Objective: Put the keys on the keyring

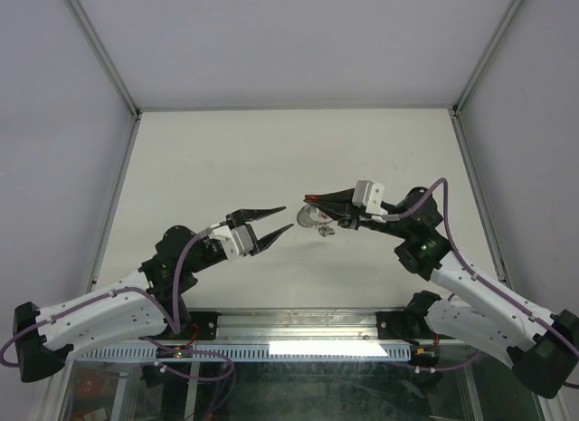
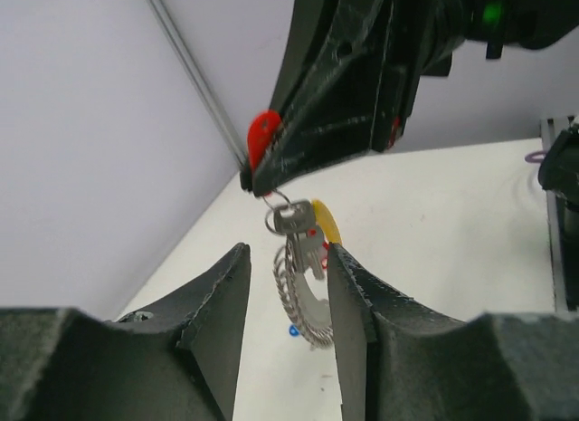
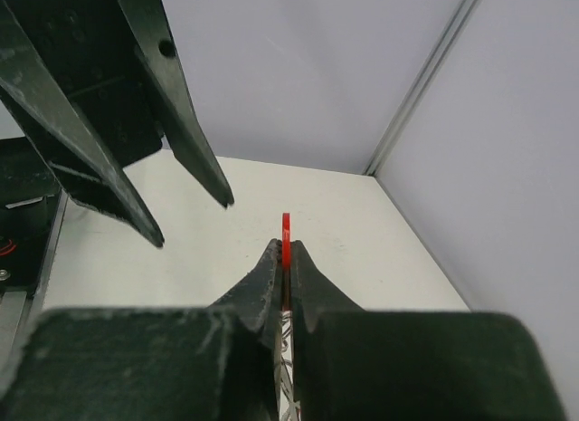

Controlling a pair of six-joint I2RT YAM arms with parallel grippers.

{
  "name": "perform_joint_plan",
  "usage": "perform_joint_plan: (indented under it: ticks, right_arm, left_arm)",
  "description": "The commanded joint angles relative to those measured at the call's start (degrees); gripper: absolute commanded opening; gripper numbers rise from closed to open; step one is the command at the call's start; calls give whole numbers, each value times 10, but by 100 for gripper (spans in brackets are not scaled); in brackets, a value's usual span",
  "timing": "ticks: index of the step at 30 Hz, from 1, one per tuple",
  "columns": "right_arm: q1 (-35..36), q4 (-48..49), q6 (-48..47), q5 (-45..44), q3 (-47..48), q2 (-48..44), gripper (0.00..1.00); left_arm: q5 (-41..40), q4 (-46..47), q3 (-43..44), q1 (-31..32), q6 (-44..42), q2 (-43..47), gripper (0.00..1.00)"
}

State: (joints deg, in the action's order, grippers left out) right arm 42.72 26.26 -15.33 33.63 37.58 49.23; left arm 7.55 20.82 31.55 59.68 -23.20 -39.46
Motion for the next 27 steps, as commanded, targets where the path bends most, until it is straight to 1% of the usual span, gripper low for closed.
perform_joint_plan:
  ticks: [1,3,4,8,14,17,21,27]
  right_arm:
    - [-2,-22,-27,4,17,-35,0]
    - [-2,-75,-37,15,29,-46,0]
    - [-2,-107,-77,66,39,-52,0]
    - [-2,-230,-126,116,77,-68,0]
    - [-2,-352,-146,190,124,-73,0]
    - [-2,-399,-148,240,147,-65,0]
    - [-2,-446,-157,287,170,-56,0]
    - [-2,-463,-160,325,182,-48,0]
  left_arm:
    - [6,34,-8,4,34,-15,35]
    - [21,29,-1,4,34,-17,34]
    - [35,23,4,4,31,-17,34]
    - [99,-1,14,4,21,-7,33]
    - [180,-1,9,4,33,-15,30]
    - [211,-8,19,4,39,-31,28]
    - [226,-24,35,4,37,-51,28]
    - [236,-34,49,4,30,-76,29]
